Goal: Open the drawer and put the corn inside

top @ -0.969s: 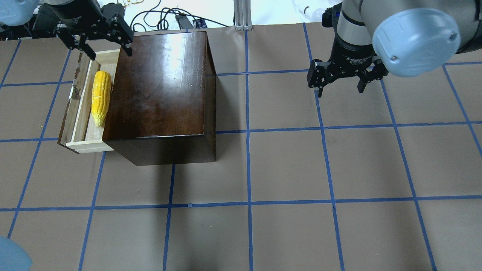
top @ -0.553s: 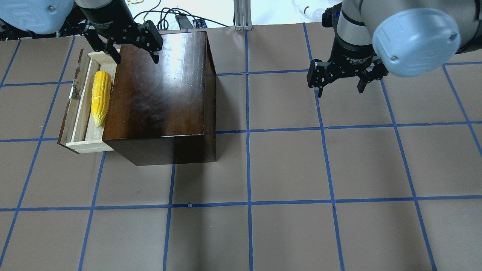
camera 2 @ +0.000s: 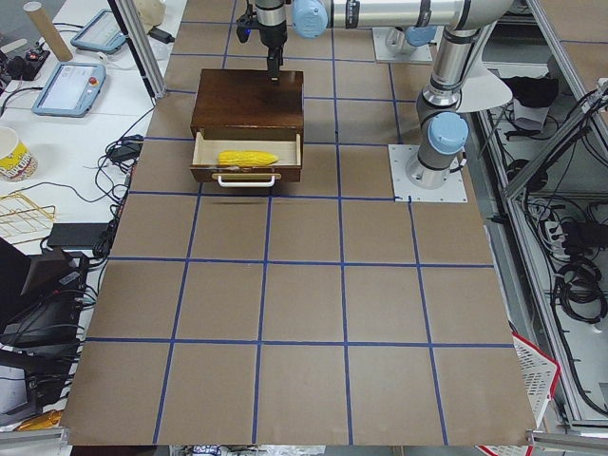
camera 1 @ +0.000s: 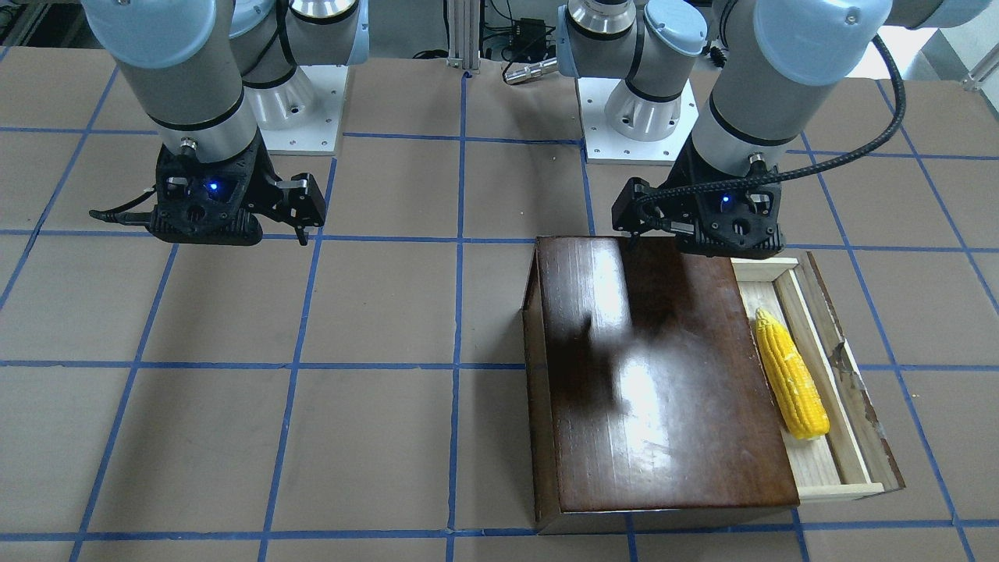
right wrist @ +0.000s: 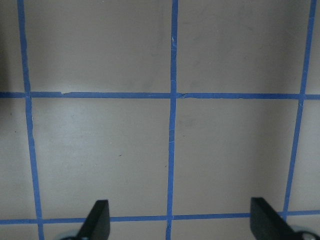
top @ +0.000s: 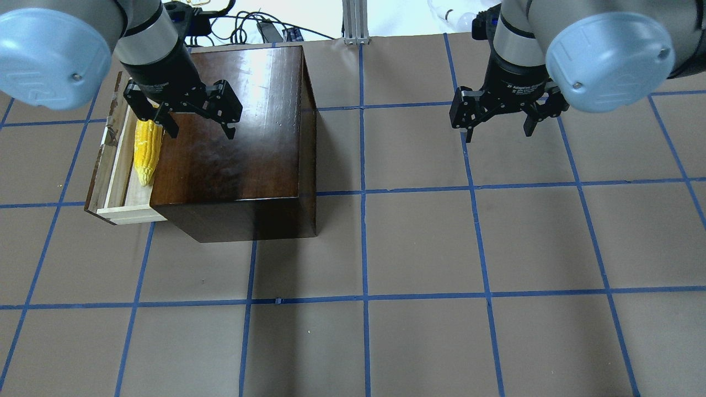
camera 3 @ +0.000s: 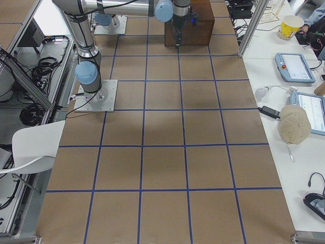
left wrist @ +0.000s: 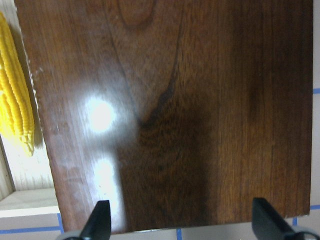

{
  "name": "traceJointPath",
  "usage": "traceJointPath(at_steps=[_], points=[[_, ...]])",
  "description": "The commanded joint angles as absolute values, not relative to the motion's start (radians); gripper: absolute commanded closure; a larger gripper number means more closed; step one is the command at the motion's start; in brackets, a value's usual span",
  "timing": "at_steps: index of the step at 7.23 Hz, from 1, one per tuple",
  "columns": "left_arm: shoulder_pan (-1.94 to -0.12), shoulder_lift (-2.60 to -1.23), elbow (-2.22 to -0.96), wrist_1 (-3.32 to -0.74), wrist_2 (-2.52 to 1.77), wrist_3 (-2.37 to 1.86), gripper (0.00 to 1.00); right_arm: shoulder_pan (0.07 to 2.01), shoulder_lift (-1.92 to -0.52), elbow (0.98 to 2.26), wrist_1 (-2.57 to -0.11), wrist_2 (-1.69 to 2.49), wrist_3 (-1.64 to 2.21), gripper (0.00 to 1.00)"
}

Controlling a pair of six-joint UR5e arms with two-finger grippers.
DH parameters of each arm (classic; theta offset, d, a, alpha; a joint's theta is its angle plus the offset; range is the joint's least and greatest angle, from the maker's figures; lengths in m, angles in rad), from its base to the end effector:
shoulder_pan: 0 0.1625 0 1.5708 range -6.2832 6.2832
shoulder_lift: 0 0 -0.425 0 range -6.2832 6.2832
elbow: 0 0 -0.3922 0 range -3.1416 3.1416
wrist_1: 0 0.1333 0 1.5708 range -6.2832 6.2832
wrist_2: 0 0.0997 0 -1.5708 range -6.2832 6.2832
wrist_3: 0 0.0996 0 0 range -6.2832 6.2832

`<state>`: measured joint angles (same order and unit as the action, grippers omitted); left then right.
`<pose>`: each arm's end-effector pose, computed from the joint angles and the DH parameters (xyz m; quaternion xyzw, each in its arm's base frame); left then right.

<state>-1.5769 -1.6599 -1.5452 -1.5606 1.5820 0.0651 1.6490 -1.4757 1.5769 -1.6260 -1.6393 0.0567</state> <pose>-0.1354 -0.5227 0.4562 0.0357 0.9990 0.0268 0.0048 0.1672 -0.5141 0.4421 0.0115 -0.9991 -0.0206 0.0357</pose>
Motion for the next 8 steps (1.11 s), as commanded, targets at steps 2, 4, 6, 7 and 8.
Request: traceJointPath(at_steps=[2, 4, 6, 7, 8], points=[[-1.568, -1.625, -1.571, -1.560, 1.580, 0.066, 0.00, 1.649, -1.476, 1.577, -1.626, -1.640, 0.057, 0.00], [-1.566, -1.628, -1.571, -1.559, 1.583, 0.066, 0.00, 1.649, -1.476, 1.577, -1.626, -1.640, 0.057, 0.00], [-1.562, -1.640, -1.562, -1.559, 1.582, 0.064, 0.00, 1.649, -1.476, 1.577, -1.625, -1.640, 0.057, 0.00], [-1.562, -1.638, -1.565, -1.559, 1.578, 0.064, 0.00, 1.649, -1.476, 1.577, -1.626, -1.640, 0.057, 0.00], [-1.562, -1.632, -1.566, -1.560, 1.582, 0.064, 0.00, 1.649, -1.476, 1.577, -1.626, -1.640, 0.057, 0.00]])
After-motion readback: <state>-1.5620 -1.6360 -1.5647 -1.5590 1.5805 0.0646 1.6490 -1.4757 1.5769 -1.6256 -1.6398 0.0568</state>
